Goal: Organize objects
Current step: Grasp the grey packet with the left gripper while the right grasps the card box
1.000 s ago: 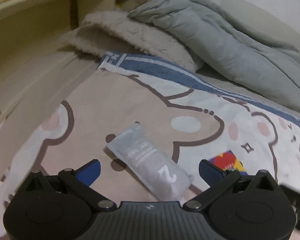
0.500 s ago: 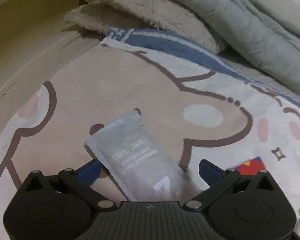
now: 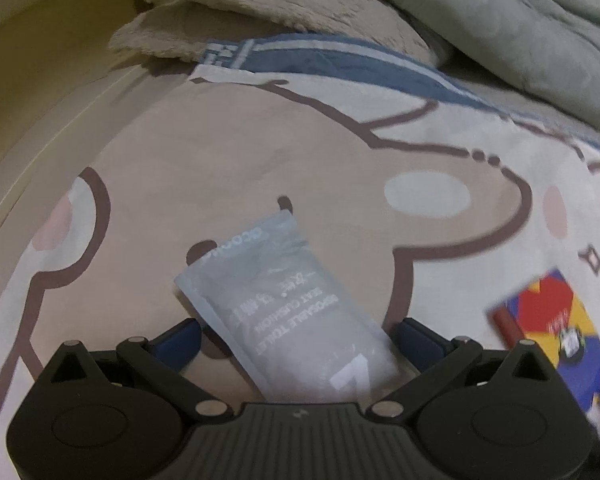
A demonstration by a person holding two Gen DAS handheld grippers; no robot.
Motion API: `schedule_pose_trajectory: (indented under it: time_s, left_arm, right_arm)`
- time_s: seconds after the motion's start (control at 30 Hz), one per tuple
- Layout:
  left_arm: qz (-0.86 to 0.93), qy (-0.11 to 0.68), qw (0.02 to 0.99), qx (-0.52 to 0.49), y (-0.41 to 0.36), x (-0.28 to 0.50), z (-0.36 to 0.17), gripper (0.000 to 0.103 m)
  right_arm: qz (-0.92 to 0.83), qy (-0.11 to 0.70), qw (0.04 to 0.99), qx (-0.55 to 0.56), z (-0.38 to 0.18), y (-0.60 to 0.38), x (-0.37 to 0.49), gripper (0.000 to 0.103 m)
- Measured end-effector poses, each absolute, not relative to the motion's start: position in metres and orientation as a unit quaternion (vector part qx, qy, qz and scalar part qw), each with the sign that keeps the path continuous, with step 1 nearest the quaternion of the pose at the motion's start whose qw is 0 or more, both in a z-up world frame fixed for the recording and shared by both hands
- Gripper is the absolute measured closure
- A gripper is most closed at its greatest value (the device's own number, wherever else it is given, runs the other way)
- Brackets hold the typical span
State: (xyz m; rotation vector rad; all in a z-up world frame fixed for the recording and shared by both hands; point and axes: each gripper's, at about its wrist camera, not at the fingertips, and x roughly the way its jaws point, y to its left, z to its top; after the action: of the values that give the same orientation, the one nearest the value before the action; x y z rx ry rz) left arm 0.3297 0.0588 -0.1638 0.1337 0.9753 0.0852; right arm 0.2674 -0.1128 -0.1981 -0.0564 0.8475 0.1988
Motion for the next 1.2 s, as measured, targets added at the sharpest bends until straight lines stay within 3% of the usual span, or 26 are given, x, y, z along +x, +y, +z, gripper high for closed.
schedule_pose_trajectory:
  time_s: [0.17, 0.8, 0.9, 0.97, 1.07, 1.2]
  left_arm:
    - [0.013, 0.487, 0.867, 0.1, 0.066, 0.317, -0.16, 0.0]
    - [-0.037, 0.517, 0.837, 0.177, 0.104, 0.281, -0.148, 0.0]
    - [-0.035, 0.508, 0.844, 0.166, 0.105, 0.284, -0.146, 0.0]
    - [-0.03, 0.504, 0.847, 0.163, 0.102, 0.286, -0.146, 0.002]
    - [-0.028, 0.511, 0.843, 0.165, 0.096, 0.291, -0.148, 0.009]
    - [-0.013, 0.515, 0.842, 0.163, 0.093, 0.297, -0.151, 0.01]
  right_arm:
    - [0.116, 0.41, 0.904, -0.047, -0.194, -0.107, 0.261, 0.039]
    - [0.073, 0.487, 0.87, -0.01, -0.179, -0.087, 0.222, 0.041]
    - [0.071, 0.488, 0.87, 0.009, -0.179, -0.09, 0.224, 0.038]
    - [0.072, 0.49, 0.868, 0.042, -0.18, -0.094, 0.228, 0.03]
    - [0.068, 0.489, 0.868, 0.051, -0.181, -0.094, 0.235, 0.03]
    - [0.062, 0.487, 0.869, 0.051, -0.186, -0.094, 0.246, 0.03]
